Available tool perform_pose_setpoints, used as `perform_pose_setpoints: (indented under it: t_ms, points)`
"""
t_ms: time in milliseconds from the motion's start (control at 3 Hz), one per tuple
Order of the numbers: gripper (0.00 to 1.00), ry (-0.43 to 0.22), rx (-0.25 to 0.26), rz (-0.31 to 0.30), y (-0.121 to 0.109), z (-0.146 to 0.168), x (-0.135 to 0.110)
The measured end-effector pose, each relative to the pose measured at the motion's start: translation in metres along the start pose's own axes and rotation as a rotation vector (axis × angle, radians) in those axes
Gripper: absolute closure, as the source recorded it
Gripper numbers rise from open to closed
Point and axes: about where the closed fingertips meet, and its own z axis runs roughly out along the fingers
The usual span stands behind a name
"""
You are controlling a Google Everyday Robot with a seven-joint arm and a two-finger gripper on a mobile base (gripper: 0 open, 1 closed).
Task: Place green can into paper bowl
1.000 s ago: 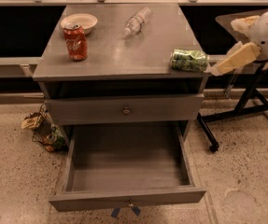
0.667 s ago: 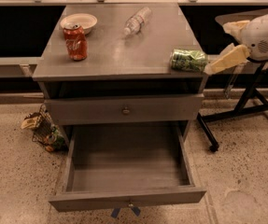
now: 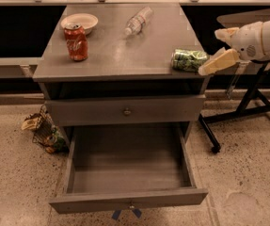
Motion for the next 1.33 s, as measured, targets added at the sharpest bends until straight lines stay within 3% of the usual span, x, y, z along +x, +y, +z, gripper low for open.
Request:
perform_pose_setpoints:
  t_ms: [667,1000,1333]
  points:
    - [0.0,-0.004,-0.073,0.023,0.001,0.037,0.005]
    - [0.17,0.005,-0.097,0.03,0.002,0.048,0.01]
    - [0.41,0.005,-0.105,0.037,0.004,0.052,0.014]
